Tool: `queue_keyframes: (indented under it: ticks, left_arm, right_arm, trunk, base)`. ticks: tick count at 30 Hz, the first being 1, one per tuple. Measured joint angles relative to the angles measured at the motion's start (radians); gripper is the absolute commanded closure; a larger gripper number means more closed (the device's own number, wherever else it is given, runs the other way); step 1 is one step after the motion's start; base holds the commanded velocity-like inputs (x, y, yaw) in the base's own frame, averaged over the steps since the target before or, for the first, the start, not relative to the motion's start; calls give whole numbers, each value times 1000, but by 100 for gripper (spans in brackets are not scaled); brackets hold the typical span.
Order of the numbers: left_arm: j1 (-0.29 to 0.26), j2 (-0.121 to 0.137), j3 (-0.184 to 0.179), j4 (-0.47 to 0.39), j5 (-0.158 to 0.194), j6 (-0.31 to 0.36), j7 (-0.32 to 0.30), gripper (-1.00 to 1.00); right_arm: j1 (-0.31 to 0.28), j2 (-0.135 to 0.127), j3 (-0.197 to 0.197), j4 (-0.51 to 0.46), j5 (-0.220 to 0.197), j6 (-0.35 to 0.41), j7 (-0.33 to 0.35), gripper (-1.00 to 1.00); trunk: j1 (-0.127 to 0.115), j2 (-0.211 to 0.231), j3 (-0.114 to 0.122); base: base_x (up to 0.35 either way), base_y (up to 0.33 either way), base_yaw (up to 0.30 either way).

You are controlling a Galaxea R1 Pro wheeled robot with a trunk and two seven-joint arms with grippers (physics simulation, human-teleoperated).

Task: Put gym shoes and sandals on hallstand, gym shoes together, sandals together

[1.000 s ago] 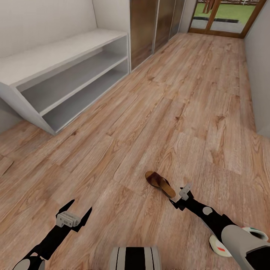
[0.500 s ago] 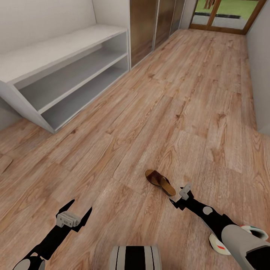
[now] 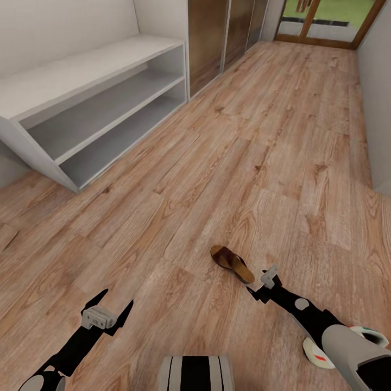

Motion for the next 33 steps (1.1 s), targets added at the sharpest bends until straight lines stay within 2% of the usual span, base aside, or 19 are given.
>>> queue_keyframes:
  ticks: [33]
  left_arm:
    - [0, 0, -1, 2, 0, -1, 1, -100]
  right_arm:
    - [-38, -6, -3, -11, 1, 0, 0, -100]
  trunk:
    - [0, 0, 0]
  base:
    - [0, 0, 0]
